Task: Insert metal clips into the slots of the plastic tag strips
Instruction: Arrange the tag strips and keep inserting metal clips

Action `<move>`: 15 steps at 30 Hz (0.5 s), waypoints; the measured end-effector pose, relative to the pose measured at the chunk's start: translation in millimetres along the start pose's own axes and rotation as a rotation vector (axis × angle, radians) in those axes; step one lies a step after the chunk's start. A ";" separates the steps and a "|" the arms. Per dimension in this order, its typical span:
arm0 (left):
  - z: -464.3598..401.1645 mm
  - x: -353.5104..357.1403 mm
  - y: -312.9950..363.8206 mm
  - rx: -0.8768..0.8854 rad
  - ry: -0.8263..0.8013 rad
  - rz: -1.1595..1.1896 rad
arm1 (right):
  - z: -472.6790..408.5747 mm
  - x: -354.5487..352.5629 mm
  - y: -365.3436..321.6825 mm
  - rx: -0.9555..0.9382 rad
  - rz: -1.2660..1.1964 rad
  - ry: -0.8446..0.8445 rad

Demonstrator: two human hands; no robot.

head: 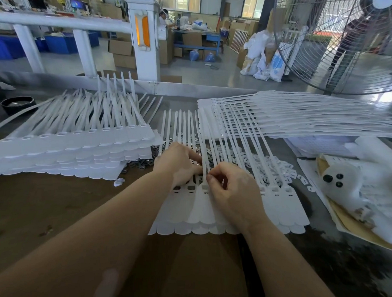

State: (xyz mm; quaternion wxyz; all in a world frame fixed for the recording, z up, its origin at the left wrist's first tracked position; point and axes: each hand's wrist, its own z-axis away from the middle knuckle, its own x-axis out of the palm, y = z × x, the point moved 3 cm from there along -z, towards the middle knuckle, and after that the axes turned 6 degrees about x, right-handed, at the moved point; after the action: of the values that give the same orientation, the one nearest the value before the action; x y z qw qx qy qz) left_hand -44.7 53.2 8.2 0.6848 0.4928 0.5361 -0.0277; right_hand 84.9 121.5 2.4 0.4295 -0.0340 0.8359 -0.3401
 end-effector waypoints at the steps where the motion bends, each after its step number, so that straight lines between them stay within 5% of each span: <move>1: 0.0 -0.1 0.0 -0.001 0.004 -0.018 | 0.2 0.0 0.0 -0.001 0.004 -0.002; 8: 0.2 1.2 2.5 -0.001 0.042 -0.066 | 1.2 0.3 -0.2 -0.005 0.013 -0.014; 15: -3.0 -2.9 -0.7 -0.008 0.157 0.137 | 1.0 0.2 -1.0 0.000 0.005 -0.013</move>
State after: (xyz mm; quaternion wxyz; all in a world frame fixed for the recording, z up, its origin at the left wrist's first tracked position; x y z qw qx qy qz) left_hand -48.5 53.5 10.2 0.6431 0.5260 0.5533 0.0600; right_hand 85.3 120.2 2.5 0.4357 -0.0338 0.8332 -0.3388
